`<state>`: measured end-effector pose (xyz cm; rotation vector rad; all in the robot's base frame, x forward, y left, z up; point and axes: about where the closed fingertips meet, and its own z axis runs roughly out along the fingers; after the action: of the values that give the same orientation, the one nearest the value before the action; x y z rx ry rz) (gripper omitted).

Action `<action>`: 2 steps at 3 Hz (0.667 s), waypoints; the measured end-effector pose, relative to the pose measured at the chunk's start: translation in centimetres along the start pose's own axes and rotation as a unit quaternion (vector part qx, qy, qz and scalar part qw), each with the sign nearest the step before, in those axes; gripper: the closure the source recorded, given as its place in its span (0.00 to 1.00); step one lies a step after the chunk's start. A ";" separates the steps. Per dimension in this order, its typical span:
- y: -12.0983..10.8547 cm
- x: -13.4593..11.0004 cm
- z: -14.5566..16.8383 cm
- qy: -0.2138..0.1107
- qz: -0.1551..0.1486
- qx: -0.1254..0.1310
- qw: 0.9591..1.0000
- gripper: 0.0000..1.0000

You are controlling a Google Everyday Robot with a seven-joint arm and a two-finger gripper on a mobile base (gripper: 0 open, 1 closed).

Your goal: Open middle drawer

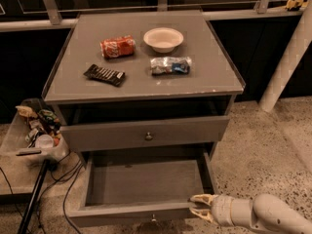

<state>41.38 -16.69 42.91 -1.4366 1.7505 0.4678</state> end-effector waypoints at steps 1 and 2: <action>0.0 0.0 0.0 0.000 0.000 0.000 1.000 0.12; 0.0 0.0 0.0 0.000 0.000 0.000 1.000 0.00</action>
Offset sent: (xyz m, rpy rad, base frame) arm 0.0000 0.0000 0.0000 0.0000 0.0000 0.0000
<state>41.38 -16.68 42.91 -1.4366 1.7504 0.4679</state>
